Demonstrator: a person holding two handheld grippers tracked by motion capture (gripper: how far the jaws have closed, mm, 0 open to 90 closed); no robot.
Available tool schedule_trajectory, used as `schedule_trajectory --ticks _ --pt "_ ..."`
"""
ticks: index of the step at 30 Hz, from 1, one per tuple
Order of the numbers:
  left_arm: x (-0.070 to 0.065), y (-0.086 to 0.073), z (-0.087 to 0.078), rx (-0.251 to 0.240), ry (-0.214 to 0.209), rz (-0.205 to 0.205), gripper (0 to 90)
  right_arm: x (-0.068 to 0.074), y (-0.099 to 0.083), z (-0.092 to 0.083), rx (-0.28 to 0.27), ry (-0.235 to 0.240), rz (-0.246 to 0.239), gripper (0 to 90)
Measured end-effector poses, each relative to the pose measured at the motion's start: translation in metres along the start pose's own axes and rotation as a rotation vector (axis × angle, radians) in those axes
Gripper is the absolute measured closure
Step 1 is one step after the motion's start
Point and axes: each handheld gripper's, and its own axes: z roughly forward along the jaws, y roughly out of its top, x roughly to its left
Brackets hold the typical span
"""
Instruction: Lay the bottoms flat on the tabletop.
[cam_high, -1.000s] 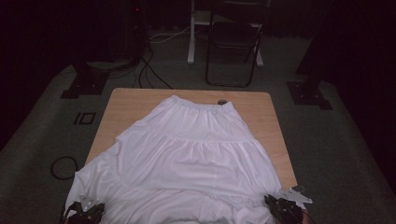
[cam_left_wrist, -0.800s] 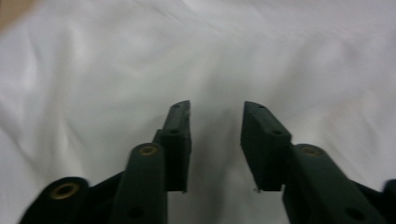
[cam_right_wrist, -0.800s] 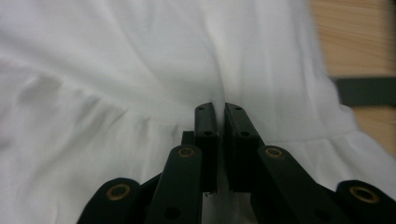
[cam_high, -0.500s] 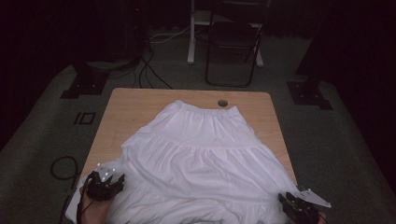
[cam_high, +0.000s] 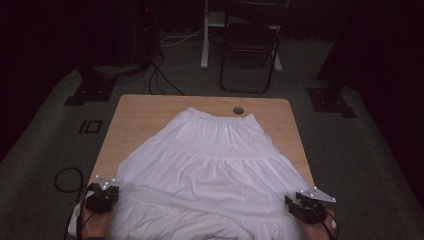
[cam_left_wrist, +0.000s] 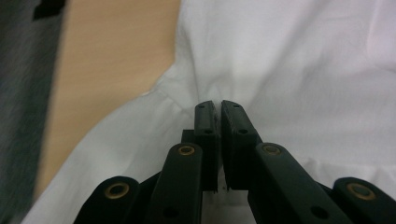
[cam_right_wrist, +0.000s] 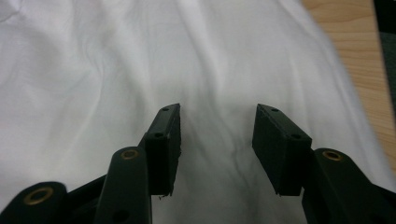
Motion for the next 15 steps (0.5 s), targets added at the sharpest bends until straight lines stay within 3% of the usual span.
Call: schedule_trajectory --ticks 5,8,11,13,15 --pt "0.015 -0.029 -0.022 0.027 0.061 -0.081 85.8 0.01 -0.002 0.004 0.005 0.038 -0.044 48.5" --pt "0.018 -0.033 -0.026 0.035 0.083 -0.105 83.3 0.014 -0.001 0.006 0.001 0.058 -0.067 48.2" --pt "0.013 -0.027 -0.027 -0.029 0.028 -0.082 69.2 0.015 0.0 0.006 0.014 0.017 -0.096 60.5" --pt "0.002 -0.017 -0.028 -0.065 0.008 -0.039 64.6 0.013 0.002 0.006 0.025 -0.003 -0.099 68.8" --pt "-0.01 -0.005 -0.028 -0.096 -0.021 -0.001 59.7 0.009 0.005 0.007 0.04 -0.048 -0.079 69.4"
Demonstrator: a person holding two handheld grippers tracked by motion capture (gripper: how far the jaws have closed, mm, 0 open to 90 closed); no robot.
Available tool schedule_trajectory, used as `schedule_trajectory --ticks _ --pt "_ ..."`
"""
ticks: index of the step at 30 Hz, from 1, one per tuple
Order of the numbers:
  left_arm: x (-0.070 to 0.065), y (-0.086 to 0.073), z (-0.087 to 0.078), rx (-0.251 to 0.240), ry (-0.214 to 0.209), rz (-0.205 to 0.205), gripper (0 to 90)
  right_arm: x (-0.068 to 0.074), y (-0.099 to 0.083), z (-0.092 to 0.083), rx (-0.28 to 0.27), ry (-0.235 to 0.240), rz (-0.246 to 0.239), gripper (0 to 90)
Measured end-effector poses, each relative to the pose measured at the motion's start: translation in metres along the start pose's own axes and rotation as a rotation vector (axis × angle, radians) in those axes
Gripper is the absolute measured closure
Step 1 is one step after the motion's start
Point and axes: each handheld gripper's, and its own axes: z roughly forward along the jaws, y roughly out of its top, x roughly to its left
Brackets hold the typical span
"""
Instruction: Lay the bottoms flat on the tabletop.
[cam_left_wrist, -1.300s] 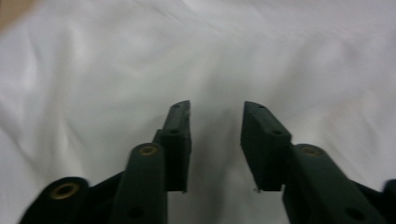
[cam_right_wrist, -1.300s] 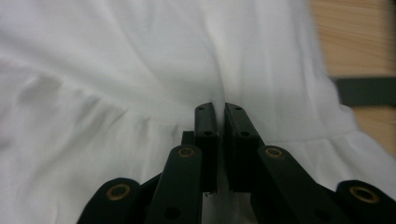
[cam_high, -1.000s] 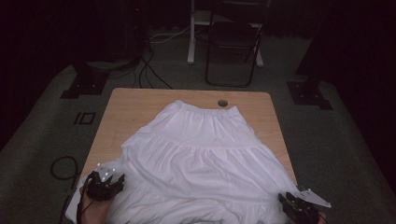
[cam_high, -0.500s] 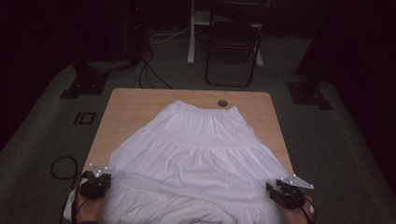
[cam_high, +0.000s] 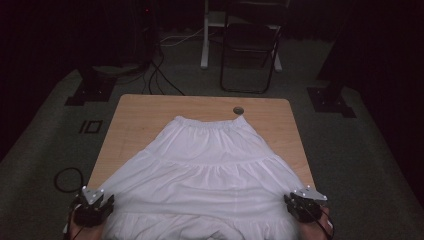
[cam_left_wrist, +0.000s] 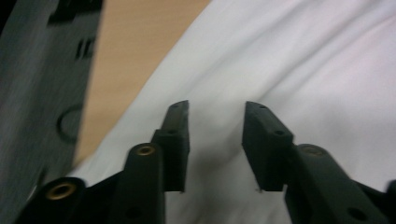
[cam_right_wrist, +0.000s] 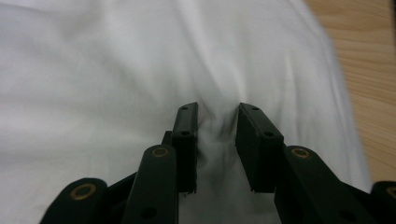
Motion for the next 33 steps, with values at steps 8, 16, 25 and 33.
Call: schedule_trajectory --ticks 8,16,25,33 --pt "-0.047 0.047 0.029 -0.076 -0.116 0.122 51.6 0.01 0.028 0.001 -0.09 0.025 0.004 50.8" --pt "-0.077 0.074 0.086 -0.049 -0.164 0.173 49.2 0.015 0.073 0.036 -0.104 0.077 0.009 45.4" --pt "-0.087 0.087 0.113 -0.081 -0.185 0.163 51.4 0.026 0.104 0.1 -0.033 0.094 -0.001 43.2" --pt "-0.075 0.106 0.136 -0.083 -0.151 0.079 52.2 0.02 0.119 0.12 -0.073 0.1 -0.002 43.9"
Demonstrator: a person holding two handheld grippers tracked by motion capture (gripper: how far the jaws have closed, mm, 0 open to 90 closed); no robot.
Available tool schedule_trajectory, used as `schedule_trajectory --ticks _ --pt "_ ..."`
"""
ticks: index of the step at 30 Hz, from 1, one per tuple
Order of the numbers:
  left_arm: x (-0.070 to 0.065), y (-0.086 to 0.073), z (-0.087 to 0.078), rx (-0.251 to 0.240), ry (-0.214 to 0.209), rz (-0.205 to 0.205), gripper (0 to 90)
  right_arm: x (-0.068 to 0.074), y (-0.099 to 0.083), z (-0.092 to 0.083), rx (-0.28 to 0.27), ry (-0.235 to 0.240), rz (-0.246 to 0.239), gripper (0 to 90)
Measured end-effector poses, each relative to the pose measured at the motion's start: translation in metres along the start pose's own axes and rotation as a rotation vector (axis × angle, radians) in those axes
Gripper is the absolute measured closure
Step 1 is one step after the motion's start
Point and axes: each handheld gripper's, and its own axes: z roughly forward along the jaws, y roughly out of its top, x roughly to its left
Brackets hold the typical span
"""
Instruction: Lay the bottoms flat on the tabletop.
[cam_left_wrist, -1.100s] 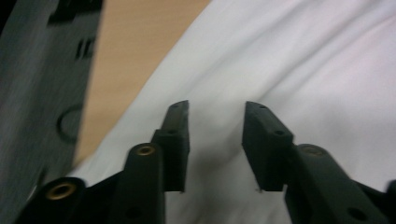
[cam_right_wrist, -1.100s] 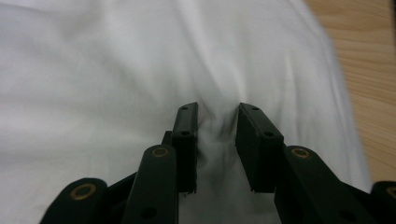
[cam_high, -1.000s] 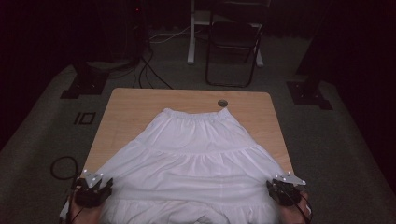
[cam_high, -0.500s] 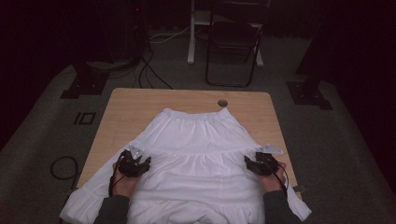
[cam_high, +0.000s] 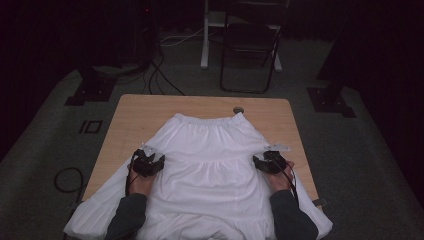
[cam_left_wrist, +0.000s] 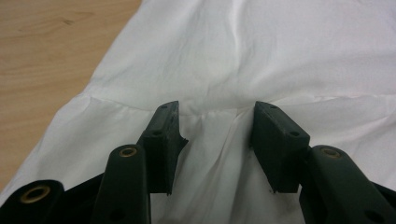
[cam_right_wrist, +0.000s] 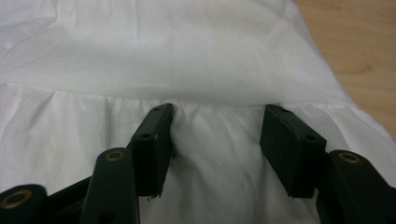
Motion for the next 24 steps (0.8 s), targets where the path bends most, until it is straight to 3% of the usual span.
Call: schedule_trajectory --ticks 7,11,14,20,22,24 --pt "0.013 0.016 0.019 0.003 0.034 -0.039 52.3 -0.002 0.018 0.021 -0.015 -0.005 0.001 45.2" --pt "0.012 0.024 0.027 0.0 0.105 0.001 52.8 -0.002 0.032 0.035 -0.01 -0.002 0.001 45.3" --pt "0.01 0.03 0.034 -0.001 0.132 0.01 57.4 -0.003 0.041 0.044 -0.005 -0.007 0.004 45.6" --pt "0.014 0.044 0.047 0.025 0.101 -0.073 58.9 -0.009 0.059 0.057 0.036 -0.023 0.014 46.0" --pt "0.014 0.052 0.052 0.051 0.083 -0.083 58.9 -0.011 0.064 0.06 0.051 -0.034 0.022 46.0" --pt "0.013 0.06 0.056 0.08 0.077 -0.068 58.8 -0.013 0.067 0.063 0.054 -0.042 0.03 45.9"
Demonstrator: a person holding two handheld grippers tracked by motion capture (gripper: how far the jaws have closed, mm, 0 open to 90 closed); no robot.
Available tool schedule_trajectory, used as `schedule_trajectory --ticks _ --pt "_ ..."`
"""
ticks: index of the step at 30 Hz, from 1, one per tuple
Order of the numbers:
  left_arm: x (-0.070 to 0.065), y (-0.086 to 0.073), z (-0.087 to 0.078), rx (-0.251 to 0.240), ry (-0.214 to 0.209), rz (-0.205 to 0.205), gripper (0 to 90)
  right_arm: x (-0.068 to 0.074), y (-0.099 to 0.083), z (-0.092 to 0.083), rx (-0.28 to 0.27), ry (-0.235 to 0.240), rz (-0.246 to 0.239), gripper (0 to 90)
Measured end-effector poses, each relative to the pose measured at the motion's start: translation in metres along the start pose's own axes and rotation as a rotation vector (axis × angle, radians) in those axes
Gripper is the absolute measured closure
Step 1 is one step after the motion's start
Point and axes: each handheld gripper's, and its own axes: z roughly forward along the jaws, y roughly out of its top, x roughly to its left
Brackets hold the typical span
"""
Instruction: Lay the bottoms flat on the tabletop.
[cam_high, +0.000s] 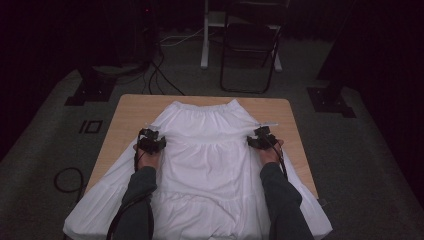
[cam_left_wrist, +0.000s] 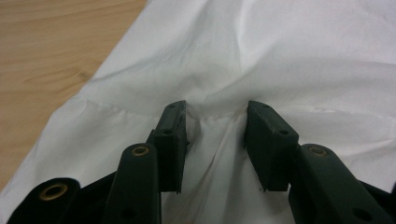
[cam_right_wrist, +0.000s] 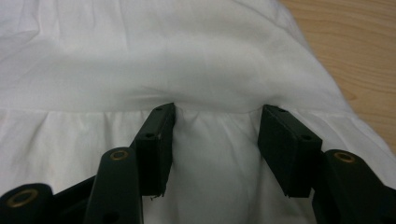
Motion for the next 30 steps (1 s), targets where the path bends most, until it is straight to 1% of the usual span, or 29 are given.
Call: schedule_trajectory --ticks 2,3,5,7,8,10,11,12,13,14,15,16,17,18,19,20,21,22,23,24,26,27,29,30 --pt "-0.003 0.006 0.002 0.021 0.001 0.008 58.5 -0.002 0.003 0.002 0.004 -0.007 0.012 45.9" --pt "-0.004 0.007 0.003 0.025 -0.004 0.003 57.7 -0.004 0.004 0.003 0.005 -0.013 0.014 45.9" --pt "-0.005 0.008 0.004 0.033 -0.015 -0.028 54.9 -0.006 0.006 0.004 0.011 -0.023 0.026 45.8" --pt "-0.004 0.007 0.002 0.045 -0.033 -0.051 51.0 -0.007 0.007 0.005 0.015 -0.024 0.037 45.9" --pt "-0.004 0.006 0.001 0.053 -0.042 -0.044 49.6 -0.006 0.007 0.004 0.023 -0.025 0.033 46.0" --pt "-0.003 0.006 -0.004 0.066 -0.051 -0.007 49.4 -0.005 0.007 0.001 0.04 -0.018 0.019 47.5" --pt "-0.001 0.006 -0.01 0.055 -0.071 0.01 49.4 -0.005 0.006 -0.001 0.046 -0.02 0.01 49.1" --pt "-0.001 0.006 -0.01 0.055 -0.071 0.01 49.4 -0.005 0.006 -0.001 0.046 -0.02 0.01 49.1" --pt "0.001 0.004 -0.018 0.028 -0.1 0.019 49.4 -0.004 0.006 -0.005 0.058 -0.031 -0.002 49.7" --pt "0.004 0.002 -0.025 0.011 -0.12 0.027 49.2 -0.004 0.005 -0.012 0.05 -0.038 -0.009 50.0" --pt "0.007 -0.002 -0.035 0.003 -0.125 0.037 48.8 -0.005 0.004 -0.018 0.028 -0.027 -0.016 50.5" --pt "0.009 -0.005 -0.041 0.003 -0.125 0.046 48.8 -0.005 0.001 -0.028 0.013 -0.013 -0.027 50.5" --pt "0.012 -0.008 -0.05 0.01 -0.136 0.059 48.7 -0.006 0.0 -0.035 0.004 -0.005 -0.031 50.5" --pt "0.017 -0.014 -0.062 0.004 -0.142 0.066 48.0 -0.007 -0.003 -0.045 -0.011 0.006 -0.031 50.5" --pt "0.021 -0.019 -0.071 -0.008 -0.143 0.065 47.6 -0.01 -0.007 -0.057 -0.025 0.021 -0.035 50.5" --pt "0.025 -0.025 -0.081 -0.007 -0.15 0.068 47.2 -0.012 -0.012 -0.069 -0.036 0.029 -0.034 50.4" --pt "0.027 -0.029 -0.088 -0.008 -0.147 0.074 46.6 -0.013 -0.017 -0.079 -0.052 0.032 -0.029 50.4" --pt "0.031 -0.037 -0.101 -0.022 -0.124 0.074 46.6 -0.014 -0.022 -0.087 -0.058 0.036 -0.035 50.4" --pt "0.033 -0.042 -0.108 -0.028 -0.122 0.071 46.6 -0.015 -0.031 -0.1 -0.065 0.034 -0.05 50.5" --pt "0.037 -0.051 -0.119 -0.033 -0.126 0.071 46.5 -0.016 -0.036 -0.107 -0.073 0.03 -0.053 50.8" --pt "0.041 -0.068 -0.136 -0.056 -0.095 0.081 46.2 -0.017 -0.055 -0.128 -0.082 0.022 -0.075 51.4" --pt "0.043 -0.076 -0.142 -0.063 -0.093 0.078 46.1 -0.018 -0.064 -0.138 -0.091 0.013 -0.078 52.5" --pt "0.048 -0.093 -0.154 -0.067 -0.053 0.083 45.6 -0.02 -0.082 -0.155 -0.094 -0.001 -0.093 55.4" --pt "0.048 -0.093 -0.154 -0.067 -0.053 0.083 45.3 -0.02 -0.082 -0.155 -0.094 -0.001 -0.093 55.4"
